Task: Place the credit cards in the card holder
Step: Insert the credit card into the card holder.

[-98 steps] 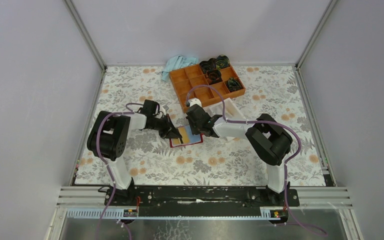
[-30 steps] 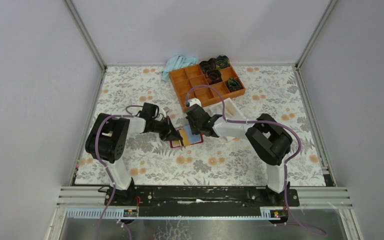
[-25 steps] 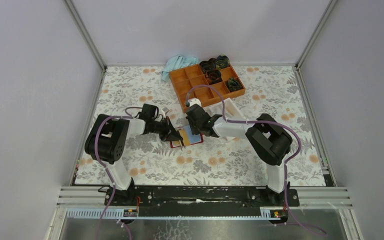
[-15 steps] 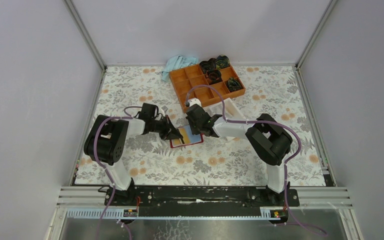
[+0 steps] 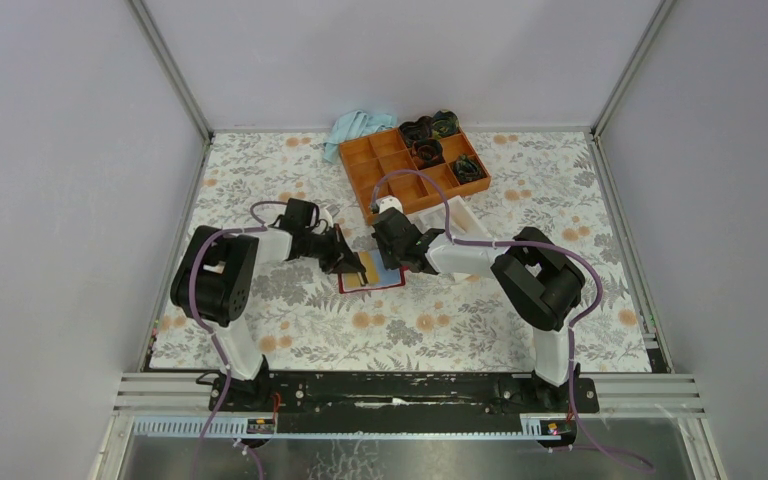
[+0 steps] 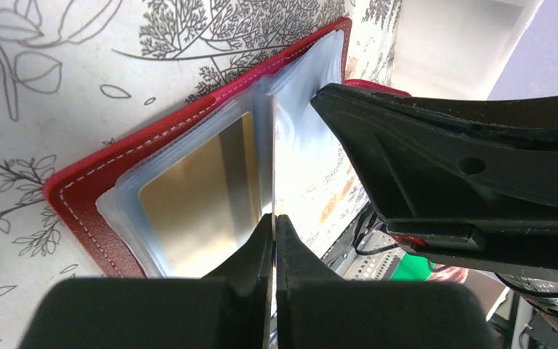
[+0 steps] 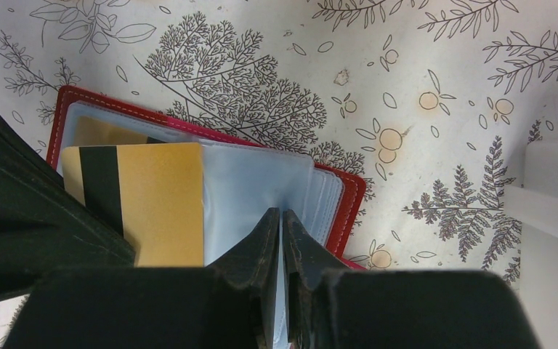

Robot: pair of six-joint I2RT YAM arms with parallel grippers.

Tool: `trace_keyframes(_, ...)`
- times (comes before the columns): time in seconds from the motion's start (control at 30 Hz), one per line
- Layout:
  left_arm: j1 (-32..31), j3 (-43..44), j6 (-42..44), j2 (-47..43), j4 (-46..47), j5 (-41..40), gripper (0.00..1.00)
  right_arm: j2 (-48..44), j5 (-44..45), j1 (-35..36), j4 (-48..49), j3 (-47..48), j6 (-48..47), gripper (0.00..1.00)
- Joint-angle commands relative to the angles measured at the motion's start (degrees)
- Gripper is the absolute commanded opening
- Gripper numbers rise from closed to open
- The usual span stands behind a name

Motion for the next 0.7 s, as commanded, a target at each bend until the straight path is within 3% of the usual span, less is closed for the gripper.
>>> trace_keyframes(0.0,-0.03,3.69,7.26,0.81,-6.95,-1.65,0.0,1.53,-1.72,-0.24,-4.59,-0.15,-0.64,0.13)
trace_keyframes(0.67,1.12,6.74,14.32,2.02,-14.71,-0.51,0.0,2.12,-2.51,-0.25,-4.81,0.08,-0.78,0.13)
